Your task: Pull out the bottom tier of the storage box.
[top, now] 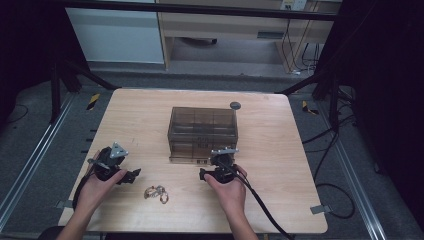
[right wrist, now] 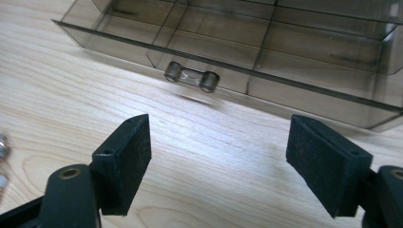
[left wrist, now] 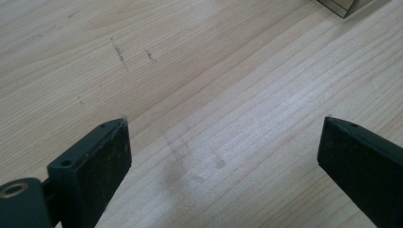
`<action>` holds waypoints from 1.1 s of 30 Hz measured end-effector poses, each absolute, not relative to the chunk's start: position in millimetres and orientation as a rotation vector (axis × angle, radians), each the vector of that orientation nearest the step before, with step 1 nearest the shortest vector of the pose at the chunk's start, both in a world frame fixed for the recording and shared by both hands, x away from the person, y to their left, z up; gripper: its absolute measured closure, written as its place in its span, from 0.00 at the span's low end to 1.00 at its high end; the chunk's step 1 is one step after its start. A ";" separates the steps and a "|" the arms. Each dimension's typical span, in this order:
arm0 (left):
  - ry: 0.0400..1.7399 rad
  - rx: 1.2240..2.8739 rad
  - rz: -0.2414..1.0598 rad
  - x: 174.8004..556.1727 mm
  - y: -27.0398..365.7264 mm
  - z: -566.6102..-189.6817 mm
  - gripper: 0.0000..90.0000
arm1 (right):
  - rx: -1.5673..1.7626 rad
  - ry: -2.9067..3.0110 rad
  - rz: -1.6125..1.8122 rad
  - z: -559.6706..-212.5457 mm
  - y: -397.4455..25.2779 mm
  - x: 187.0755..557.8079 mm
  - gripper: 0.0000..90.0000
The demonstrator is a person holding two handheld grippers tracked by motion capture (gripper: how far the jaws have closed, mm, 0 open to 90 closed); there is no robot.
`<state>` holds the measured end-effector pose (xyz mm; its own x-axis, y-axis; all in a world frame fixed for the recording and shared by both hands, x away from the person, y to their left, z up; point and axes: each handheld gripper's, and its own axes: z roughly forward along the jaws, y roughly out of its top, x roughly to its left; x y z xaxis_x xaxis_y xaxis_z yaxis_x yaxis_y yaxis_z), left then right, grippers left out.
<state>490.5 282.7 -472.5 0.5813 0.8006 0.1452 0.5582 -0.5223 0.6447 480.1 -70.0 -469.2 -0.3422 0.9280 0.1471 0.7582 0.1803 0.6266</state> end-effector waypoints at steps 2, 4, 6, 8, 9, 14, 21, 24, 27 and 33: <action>1.064 2.276 0.587 488.9 280.0 -472.5 0.04 | 1.592 2.212 0.912 -469.4 -72.8 480.1 0.24; 1.057 2.283 0.580 487.3 279.1 -472.1 0.04 | 1.570 2.240 0.904 -469.5 -76.5 480.2 0.23; 1.046 2.286 0.571 486.7 277.3 -472.0 0.04 | 1.544 2.248 0.917 -468.9 -81.3 479.4 0.22; 1.039 2.279 0.594 486.1 274.9 -471.4 0.05 | 1.520 2.255 0.920 -468.4 -85.9 478.9 0.22; 1.026 2.288 0.603 485.8 273.8 -470.3 0.05 | 1.507 2.259 0.924 -468.1 -88.6 478.5 0.22; 0.969 2.303 0.627 488.3 263.1 -465.4 0.05 | 1.446 2.323 0.898 -469.7 -104.2 478.7 0.18; 0.900 2.381 0.648 493.7 245.8 -464.8 0.05 | 1.412 2.315 0.932 -464.2 -131.5 481.6 0.17; 0.876 2.390 0.622 496.9 243.2 -463.3 0.05 | 1.382 2.333 0.920 -462.6 -140.8 485.1 0.17; 0.845 2.383 0.575 500.9 240.4 -455.9 0.06 | 1.326 2.374 0.896 -458.2 -150.8 488.8 0.19; 0.810 2.388 0.479 507.1 232.5 -445.8 0.07 | 1.275 2.430 0.860 -452.7 -157.9 494.6 0.22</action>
